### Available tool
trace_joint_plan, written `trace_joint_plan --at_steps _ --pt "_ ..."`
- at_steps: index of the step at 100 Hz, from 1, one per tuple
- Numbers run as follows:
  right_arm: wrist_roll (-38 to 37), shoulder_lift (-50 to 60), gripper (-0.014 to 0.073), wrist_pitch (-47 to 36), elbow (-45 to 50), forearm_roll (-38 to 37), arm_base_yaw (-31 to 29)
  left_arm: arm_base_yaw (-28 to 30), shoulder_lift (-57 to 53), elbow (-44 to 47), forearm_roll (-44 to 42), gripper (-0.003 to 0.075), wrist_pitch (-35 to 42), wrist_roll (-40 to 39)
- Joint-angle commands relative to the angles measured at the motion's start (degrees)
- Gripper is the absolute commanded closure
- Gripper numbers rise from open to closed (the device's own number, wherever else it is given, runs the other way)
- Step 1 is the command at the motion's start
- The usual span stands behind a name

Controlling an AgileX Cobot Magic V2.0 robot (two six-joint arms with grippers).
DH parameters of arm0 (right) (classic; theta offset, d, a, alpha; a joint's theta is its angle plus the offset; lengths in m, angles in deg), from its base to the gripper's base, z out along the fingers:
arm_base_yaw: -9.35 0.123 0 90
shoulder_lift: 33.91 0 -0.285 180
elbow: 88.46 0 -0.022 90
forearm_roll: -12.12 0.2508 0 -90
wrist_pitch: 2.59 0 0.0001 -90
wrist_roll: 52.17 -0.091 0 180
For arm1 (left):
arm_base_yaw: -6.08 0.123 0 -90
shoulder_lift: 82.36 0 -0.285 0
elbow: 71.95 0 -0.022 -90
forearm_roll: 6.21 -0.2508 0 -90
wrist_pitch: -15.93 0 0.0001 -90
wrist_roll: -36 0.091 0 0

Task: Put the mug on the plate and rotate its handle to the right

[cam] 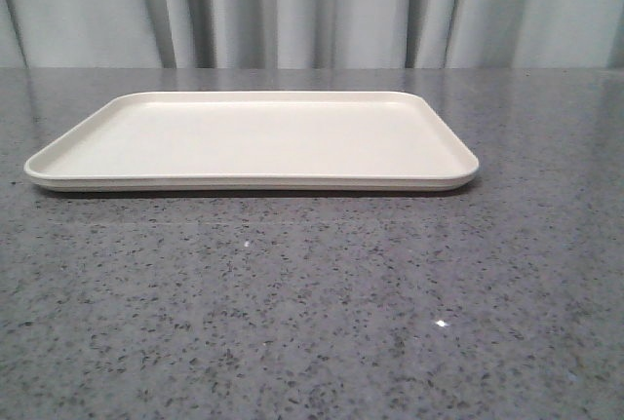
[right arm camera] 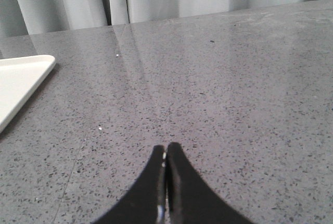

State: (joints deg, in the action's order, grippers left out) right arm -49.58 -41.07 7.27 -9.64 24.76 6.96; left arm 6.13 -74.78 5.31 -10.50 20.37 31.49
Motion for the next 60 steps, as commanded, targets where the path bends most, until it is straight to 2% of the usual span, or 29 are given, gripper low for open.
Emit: trace_joint_plan --at_steps 1,26,36,47,60 --pt "0.0 0.2 0.0702 -4.9 -0.1 0.3 0.2 0.1 -1.7 0.6 0.5 0.074 6.4 -0.4" --pt "0.0 0.2 0.0702 -9.3 -0.1 0.3 0.2 0.1 -1.7 0.5 1.0 0.0741 12.5 -0.5" --pt "0.0 0.2 0.0702 -15.3 -0.2 0.6 0.2 0.1 -1.7 -0.6 3.4 0.0741 15.4 -3.6" --pt "0.0 0.2 0.0702 -15.5 -2.6 2.0 0.2 0.1 -1.7 -3.2 6.0 0.0741 13.7 -7.1" --pt "0.0 0.0 0.0702 -15.3 -7.1 2.2 0.2 0.1 -1.6 -8.9 6.0 0.0741 10.5 -7.5"
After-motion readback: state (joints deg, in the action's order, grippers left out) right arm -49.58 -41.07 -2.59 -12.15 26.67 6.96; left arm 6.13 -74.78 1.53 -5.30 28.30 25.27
